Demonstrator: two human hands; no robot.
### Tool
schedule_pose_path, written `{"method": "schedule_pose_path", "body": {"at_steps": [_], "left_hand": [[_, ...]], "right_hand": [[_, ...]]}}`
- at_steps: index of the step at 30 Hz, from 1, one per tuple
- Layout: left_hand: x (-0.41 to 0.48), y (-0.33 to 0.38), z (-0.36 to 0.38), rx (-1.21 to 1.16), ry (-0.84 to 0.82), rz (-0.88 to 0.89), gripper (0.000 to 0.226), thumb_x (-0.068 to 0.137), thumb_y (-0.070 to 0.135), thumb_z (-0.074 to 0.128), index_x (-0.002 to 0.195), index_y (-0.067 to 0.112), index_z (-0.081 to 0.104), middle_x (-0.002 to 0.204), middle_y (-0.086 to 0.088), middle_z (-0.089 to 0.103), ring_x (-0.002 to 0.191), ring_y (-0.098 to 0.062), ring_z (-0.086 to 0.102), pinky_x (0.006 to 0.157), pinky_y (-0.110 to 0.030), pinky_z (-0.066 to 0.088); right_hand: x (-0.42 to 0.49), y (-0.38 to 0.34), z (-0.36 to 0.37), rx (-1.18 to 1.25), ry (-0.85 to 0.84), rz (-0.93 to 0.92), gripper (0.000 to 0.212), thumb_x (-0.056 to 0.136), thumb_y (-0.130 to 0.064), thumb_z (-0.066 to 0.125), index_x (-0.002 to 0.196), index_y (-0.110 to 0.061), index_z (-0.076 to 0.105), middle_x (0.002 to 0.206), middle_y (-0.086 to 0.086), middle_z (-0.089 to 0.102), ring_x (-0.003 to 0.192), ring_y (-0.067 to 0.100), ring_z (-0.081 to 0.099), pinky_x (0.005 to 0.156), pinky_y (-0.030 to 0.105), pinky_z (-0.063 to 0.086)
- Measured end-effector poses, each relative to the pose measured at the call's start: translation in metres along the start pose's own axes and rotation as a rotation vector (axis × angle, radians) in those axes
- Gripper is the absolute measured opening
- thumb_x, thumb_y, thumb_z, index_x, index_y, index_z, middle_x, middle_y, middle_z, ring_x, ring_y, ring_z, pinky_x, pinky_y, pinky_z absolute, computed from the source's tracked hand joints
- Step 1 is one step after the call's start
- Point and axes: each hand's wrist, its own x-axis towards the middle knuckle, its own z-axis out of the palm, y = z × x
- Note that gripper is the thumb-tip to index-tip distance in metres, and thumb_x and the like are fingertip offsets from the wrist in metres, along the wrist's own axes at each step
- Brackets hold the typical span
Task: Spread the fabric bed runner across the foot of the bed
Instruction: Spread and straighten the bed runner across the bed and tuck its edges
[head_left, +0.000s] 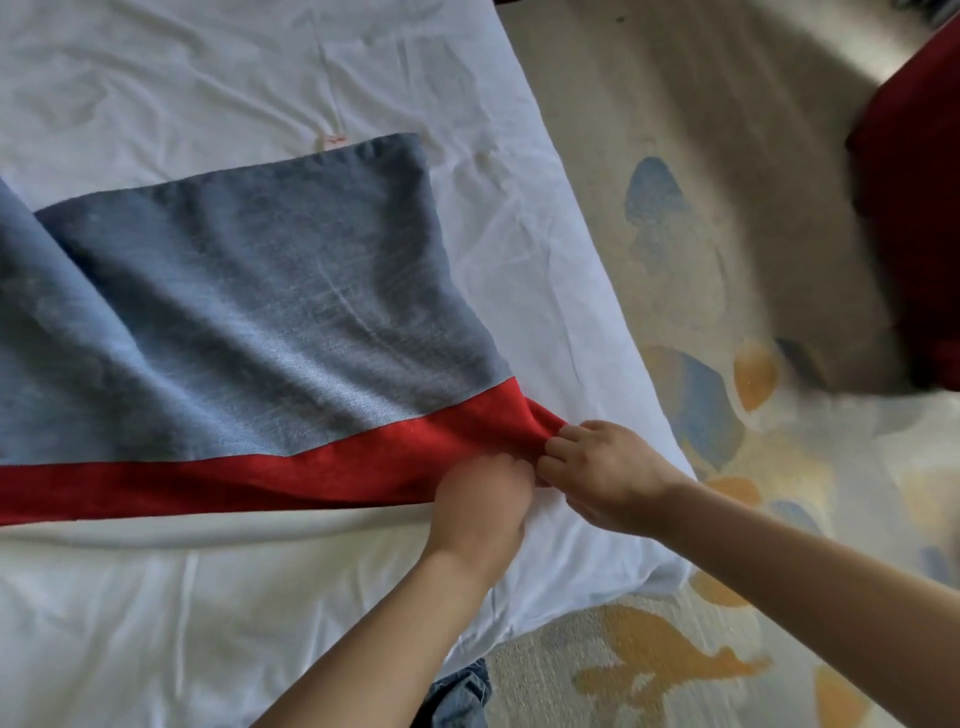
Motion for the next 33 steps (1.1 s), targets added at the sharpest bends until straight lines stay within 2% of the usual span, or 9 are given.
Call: {"method": "schedule_pose_path", "body": {"at_steps": [9,12,15,17,20,23,27,30,33], "left_hand": [[0.015,0.031,0.003,-0.003,-0.1,0.152,0.03,0.04,0.017,0.083,0.049,0.021,0.055,0.047,0.004,0.054,0.043,-0.011,0.056,0.039,-0.019,0.04],[0.02,0.022,-0.002,-0.068,-0.158,0.154,0.012,0.072,0.028,0.069,0.072,0.019,0.061,0.073,-0.001,0.064,0.07,-0.021,0.064,0.056,-0.03,0.046],[0.033,0.008,-0.013,-0.096,-0.136,0.159,0.024,0.084,0.039,0.053,0.081,0.016,0.06,0.085,-0.004,0.065,0.081,-0.028,0.063,0.063,-0.035,0.045],[0.048,-0.003,-0.024,-0.057,-0.059,0.129,0.02,0.083,0.034,0.055,0.075,0.015,0.06,0.079,-0.005,0.065,0.076,-0.03,0.064,0.058,-0.034,0.046],[0.077,-0.024,-0.041,0.038,0.047,0.072,0.017,0.089,0.021,0.045,0.096,0.02,0.061,0.094,0.0,0.062,0.091,-0.026,0.059,0.065,-0.035,0.046],[0.107,-0.043,-0.052,0.127,0.076,0.157,0.028,0.091,0.013,0.043,0.113,0.026,0.055,0.108,0.004,0.058,0.1,-0.021,0.055,0.073,-0.036,0.046],[0.138,-0.056,-0.061,0.272,-0.005,0.324,0.04,0.091,0.01,0.044,0.127,0.027,0.046,0.12,0.004,0.051,0.11,-0.02,0.051,0.083,-0.034,0.046],[0.155,-0.058,-0.064,0.411,-0.085,0.423,0.04,0.088,0.006,0.047,0.123,0.025,0.048,0.117,0.005,0.052,0.111,-0.019,0.048,0.086,-0.033,0.044],[0.167,-0.057,-0.066,0.541,-0.163,0.475,0.037,0.082,0.001,0.054,0.112,0.023,0.052,0.106,0.004,0.052,0.108,-0.018,0.046,0.085,-0.03,0.042]], "right_hand": [[-0.036,0.014,0.005,0.02,-0.086,0.161,0.017,0.054,-0.003,0.065,0.066,-0.014,0.059,0.061,0.0,0.054,0.052,0.021,0.05,0.046,0.031,0.046],[-0.036,0.015,0.0,0.068,-0.176,0.148,0.013,0.059,-0.009,0.062,0.069,-0.017,0.06,0.065,-0.003,0.056,0.057,0.019,0.052,0.051,0.031,0.047],[-0.027,0.025,-0.012,0.1,-0.284,0.166,0.015,0.072,-0.028,0.052,0.082,-0.023,0.061,0.079,-0.007,0.058,0.073,0.015,0.053,0.065,0.028,0.045],[-0.018,0.033,-0.018,0.128,-0.232,0.257,0.018,0.08,-0.031,0.049,0.089,-0.022,0.062,0.086,-0.005,0.059,0.082,0.017,0.054,0.069,0.031,0.044],[0.004,0.037,-0.02,0.15,-0.069,0.507,0.019,0.092,-0.027,0.044,0.097,-0.02,0.061,0.094,-0.001,0.06,0.093,0.021,0.056,0.071,0.035,0.047],[0.029,0.036,-0.016,0.348,0.052,0.812,0.018,0.091,-0.024,0.046,0.102,-0.021,0.06,0.101,-0.002,0.06,0.094,0.021,0.058,0.072,0.033,0.047],[0.056,0.032,-0.008,0.517,0.099,0.999,0.023,0.088,-0.026,0.05,0.11,-0.018,0.052,0.103,0.001,0.06,0.089,0.023,0.06,0.067,0.031,0.043],[0.064,0.035,-0.008,0.692,0.106,1.11,0.032,0.081,-0.026,0.056,0.112,-0.02,0.052,0.098,-0.001,0.064,0.087,0.017,0.061,0.07,0.032,0.05],[0.062,0.045,-0.012,0.754,0.046,1.17,0.024,0.077,-0.022,0.062,0.101,-0.024,0.061,0.099,-0.004,0.065,0.089,0.014,0.06,0.074,0.031,0.052]]}}
